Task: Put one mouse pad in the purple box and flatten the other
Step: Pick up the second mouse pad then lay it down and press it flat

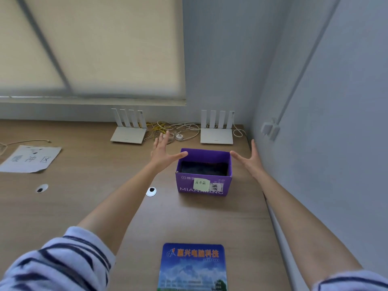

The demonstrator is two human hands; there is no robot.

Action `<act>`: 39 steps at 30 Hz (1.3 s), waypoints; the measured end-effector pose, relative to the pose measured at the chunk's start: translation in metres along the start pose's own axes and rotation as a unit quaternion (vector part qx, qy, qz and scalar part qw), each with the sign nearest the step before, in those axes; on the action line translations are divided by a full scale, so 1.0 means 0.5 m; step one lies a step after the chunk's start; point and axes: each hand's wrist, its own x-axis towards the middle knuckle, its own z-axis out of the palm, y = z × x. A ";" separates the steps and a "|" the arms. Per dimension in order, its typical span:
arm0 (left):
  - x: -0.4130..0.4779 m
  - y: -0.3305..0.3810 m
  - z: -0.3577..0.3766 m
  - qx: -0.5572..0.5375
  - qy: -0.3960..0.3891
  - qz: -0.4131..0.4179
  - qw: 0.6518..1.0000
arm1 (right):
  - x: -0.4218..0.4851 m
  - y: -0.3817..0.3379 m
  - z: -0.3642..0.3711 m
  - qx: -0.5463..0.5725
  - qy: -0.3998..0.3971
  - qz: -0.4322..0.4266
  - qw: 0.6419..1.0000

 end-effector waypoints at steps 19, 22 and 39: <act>-0.402 -0.142 -0.117 0.021 -0.006 0.000 1.000 | -0.431 -0.006 0.080 -0.023 -0.015 -0.042 0.999; -0.456 -0.176 -0.118 0.019 -0.013 -0.010 1.000 | -0.490 0.008 0.102 -0.006 -0.024 -0.045 0.999; -0.639 -0.286 -0.096 -0.021 -0.099 -0.103 0.990 | -0.606 0.141 0.139 -0.028 -0.100 0.025 0.994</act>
